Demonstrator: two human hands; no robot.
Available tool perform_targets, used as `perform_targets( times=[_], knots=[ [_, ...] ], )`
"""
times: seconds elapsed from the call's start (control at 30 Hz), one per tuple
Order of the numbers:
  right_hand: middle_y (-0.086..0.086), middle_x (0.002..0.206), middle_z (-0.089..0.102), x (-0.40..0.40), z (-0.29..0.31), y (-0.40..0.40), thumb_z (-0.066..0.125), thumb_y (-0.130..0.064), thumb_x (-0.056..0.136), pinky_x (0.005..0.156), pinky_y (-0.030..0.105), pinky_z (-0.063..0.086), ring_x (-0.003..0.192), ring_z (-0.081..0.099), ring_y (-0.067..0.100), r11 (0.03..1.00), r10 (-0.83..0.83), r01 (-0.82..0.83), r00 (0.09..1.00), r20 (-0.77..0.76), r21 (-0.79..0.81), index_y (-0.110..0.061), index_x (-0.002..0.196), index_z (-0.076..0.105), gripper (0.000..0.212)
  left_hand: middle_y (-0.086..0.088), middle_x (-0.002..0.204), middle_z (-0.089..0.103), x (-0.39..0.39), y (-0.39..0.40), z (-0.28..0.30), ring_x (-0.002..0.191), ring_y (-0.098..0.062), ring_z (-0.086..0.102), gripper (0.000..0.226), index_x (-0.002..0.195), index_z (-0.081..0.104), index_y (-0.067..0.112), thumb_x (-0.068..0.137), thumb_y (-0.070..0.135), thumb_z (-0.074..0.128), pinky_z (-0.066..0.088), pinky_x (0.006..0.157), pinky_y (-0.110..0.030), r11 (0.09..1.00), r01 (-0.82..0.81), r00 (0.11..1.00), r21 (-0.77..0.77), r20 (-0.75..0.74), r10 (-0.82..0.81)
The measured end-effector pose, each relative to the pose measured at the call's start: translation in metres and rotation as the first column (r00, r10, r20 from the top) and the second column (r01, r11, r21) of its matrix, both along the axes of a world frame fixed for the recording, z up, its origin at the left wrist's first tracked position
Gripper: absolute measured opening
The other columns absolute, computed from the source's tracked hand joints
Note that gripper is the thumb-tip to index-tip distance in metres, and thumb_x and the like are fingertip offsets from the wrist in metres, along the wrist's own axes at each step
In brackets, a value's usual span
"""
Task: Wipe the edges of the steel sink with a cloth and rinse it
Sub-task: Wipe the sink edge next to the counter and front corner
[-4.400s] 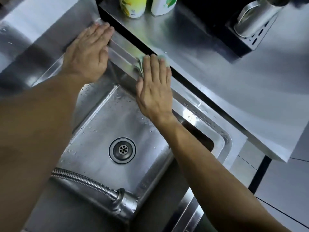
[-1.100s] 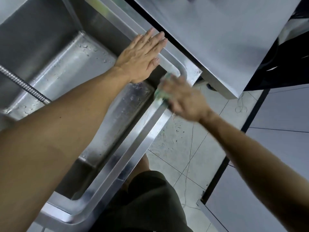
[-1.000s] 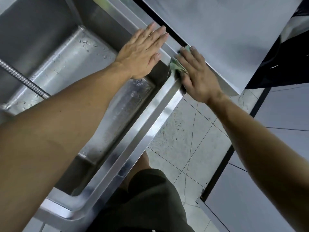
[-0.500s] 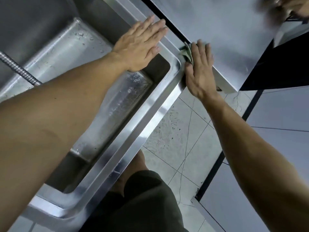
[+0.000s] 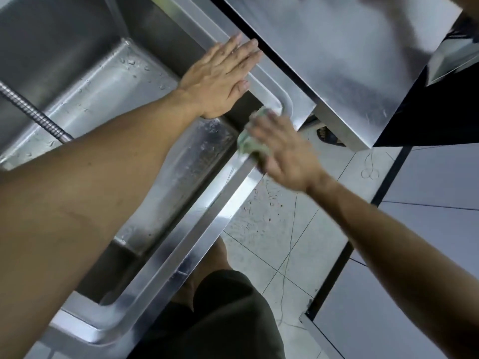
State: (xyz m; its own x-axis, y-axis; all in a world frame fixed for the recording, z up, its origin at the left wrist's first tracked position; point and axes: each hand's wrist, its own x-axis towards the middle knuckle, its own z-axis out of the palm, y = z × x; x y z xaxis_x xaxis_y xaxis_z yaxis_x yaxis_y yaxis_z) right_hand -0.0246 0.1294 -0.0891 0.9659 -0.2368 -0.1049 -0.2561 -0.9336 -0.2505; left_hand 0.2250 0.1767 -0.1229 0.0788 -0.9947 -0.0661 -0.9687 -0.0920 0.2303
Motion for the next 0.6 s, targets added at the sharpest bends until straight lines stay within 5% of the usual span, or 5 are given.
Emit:
perform_targets(
  times=[0.17, 0.3, 0.43, 0.6],
  knots=[
    [0.016, 0.172, 0.008, 0.014, -0.004, -0.038, 0.03, -0.032, 0.107, 0.13, 0.046, 0.003, 0.159, 0.003, 0.034, 0.933, -0.359, 0.358, 0.931, 0.059, 0.03, -0.015, 0.163, 0.024, 0.059, 0.003, 0.173, -0.012, -0.002, 0.002, 0.005, 0.159, -0.021, -0.013, 0.062, 0.166, -0.006, 0.025, 0.11, 0.048, 0.007, -0.003, 0.13, -0.043, 1.0, -0.008, 1.0, 0.014, -0.018, 0.008],
    [0.02, 0.171, 0.007, 0.038, -0.007, 0.01, 0.034, -0.024, 0.105, 0.13, 0.049, 0.003, 0.159, 0.0, 0.036, 0.706, -0.708, 0.696, 0.701, 0.086, 0.131, -0.003, 0.162, 0.02, 0.062, 0.0, 0.174, -0.006, -0.018, 0.022, 0.01, 0.16, -0.023, -0.008, 0.061, 0.166, 0.001, 0.02, 0.111, 0.042, 0.016, 0.002, 0.13, -0.044, 0.991, -0.135, 0.984, 0.025, -0.114, 0.137],
    [0.013, 0.171, 0.014, 0.021, 0.0, 0.051, 0.031, -0.036, 0.104, 0.13, 0.052, 0.003, 0.16, 0.0, 0.03, 0.882, -0.467, 0.468, 0.883, -0.036, 0.056, -0.008, 0.163, 0.022, 0.065, -0.002, 0.174, 0.005, -0.058, 0.093, 0.001, 0.16, -0.025, 0.0, 0.06, 0.166, 0.011, 0.015, 0.111, 0.038, 0.022, 0.01, 0.13, -0.045, 0.918, -0.364, 0.854, 0.156, -0.339, 0.395],
    [0.012, 0.168, 0.027, -0.004, 0.008, 0.086, 0.027, -0.042, 0.106, 0.125, 0.063, 0.015, 0.159, 0.01, 0.033, 0.998, -0.006, 0.014, 0.993, -0.116, 0.068, -0.01, 0.159, 0.036, 0.062, -0.008, 0.141, 0.063, -0.099, 0.195, -0.009, 0.129, -0.029, 0.058, 0.044, 0.137, 0.059, 0.015, 0.112, 0.034, 0.029, 0.047, 0.106, -0.039, 0.638, -0.622, 0.401, 0.455, -0.515, 0.758]
  ],
)
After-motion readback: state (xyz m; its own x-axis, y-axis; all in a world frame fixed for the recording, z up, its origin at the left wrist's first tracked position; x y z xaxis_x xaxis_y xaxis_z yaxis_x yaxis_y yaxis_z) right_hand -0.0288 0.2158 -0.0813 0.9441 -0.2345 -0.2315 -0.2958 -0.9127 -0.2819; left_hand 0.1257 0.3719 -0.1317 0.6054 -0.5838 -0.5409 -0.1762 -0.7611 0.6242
